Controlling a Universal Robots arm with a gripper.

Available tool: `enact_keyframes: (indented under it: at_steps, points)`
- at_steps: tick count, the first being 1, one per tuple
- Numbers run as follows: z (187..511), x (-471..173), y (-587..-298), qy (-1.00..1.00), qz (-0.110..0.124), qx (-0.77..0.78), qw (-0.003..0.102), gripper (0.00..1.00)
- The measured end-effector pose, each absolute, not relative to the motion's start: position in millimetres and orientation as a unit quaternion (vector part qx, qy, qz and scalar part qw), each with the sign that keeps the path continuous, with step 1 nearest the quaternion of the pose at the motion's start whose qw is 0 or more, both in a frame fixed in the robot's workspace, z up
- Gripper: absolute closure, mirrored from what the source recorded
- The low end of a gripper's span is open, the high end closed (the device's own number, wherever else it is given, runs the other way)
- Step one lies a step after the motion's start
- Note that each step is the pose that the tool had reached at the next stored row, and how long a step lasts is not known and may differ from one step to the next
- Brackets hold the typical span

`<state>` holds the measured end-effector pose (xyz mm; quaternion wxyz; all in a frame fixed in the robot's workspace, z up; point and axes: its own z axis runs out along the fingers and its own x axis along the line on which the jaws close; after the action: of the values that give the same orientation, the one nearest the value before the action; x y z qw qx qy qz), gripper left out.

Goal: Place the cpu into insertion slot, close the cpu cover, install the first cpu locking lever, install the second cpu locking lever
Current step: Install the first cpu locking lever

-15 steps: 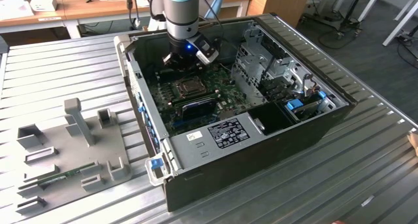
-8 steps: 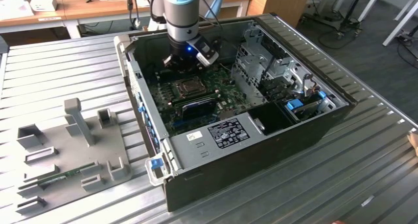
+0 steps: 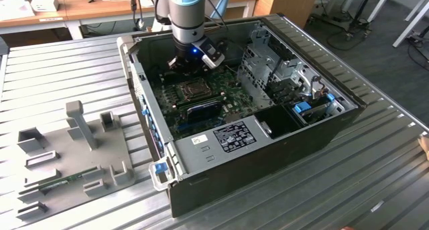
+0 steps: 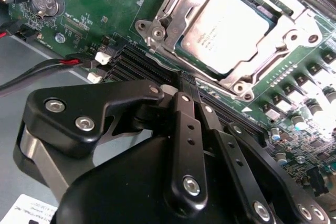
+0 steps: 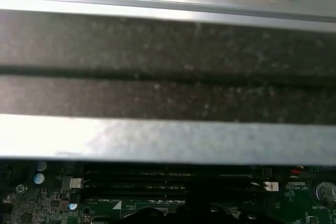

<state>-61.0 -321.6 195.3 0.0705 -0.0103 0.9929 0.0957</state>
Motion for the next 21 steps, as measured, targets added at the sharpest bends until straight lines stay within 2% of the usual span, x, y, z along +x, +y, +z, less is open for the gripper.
enact_keyframes:
  at_steps: [21]
  points:
    - [195.3, -57.4, -324.8, 0.993, 0.096, -0.01, 0.07, 0.9]
